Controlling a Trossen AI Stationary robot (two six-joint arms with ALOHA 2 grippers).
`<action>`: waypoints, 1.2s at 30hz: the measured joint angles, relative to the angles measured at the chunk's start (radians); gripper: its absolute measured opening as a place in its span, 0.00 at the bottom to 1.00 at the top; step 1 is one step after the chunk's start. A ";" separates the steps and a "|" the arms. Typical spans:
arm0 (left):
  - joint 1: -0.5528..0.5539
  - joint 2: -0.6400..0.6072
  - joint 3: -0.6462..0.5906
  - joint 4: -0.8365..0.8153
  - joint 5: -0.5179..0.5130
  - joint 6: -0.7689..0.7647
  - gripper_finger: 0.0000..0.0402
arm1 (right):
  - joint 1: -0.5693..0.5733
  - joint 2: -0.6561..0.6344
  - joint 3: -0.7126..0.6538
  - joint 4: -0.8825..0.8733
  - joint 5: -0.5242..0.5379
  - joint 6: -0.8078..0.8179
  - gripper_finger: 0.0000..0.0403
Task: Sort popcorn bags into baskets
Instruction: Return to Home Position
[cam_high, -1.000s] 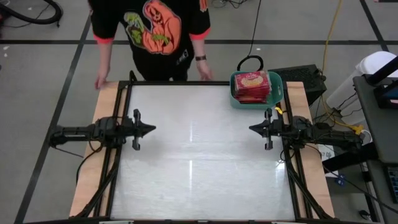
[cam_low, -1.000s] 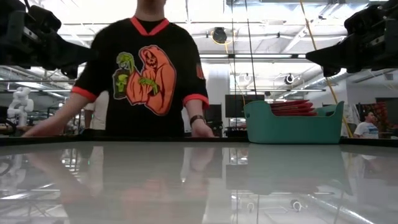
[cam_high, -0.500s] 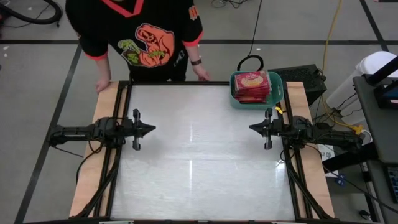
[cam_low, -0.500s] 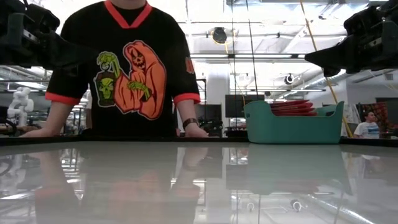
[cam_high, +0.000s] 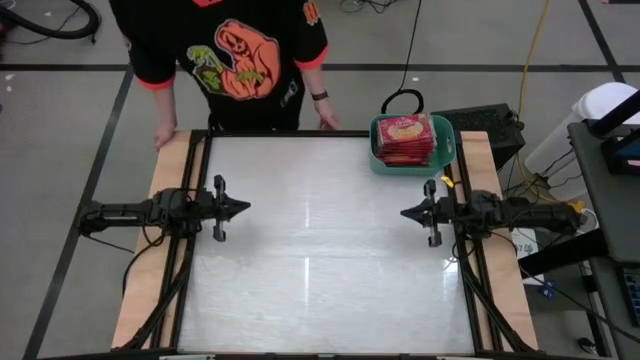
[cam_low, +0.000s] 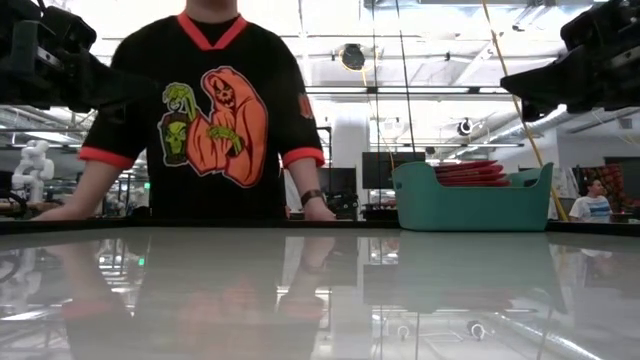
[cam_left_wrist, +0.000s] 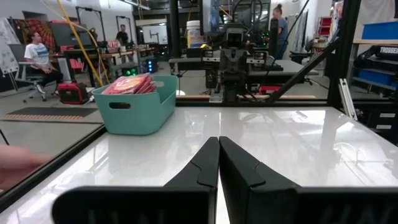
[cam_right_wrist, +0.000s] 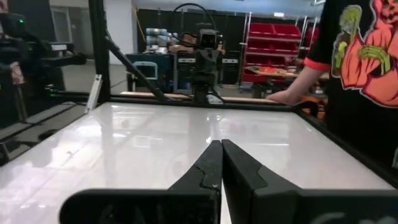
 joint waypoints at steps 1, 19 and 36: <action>0.000 0.000 0.000 0.000 0.000 0.000 0.04 | 0.012 0.000 0.000 -0.002 0.015 -0.007 0.00; 0.000 0.000 0.000 0.001 0.000 0.000 0.04 | 0.014 0.000 0.000 0.018 0.075 -0.049 0.00; 0.000 0.000 0.000 0.002 0.001 0.001 0.04 | 0.014 0.000 0.000 0.020 0.074 -0.052 0.00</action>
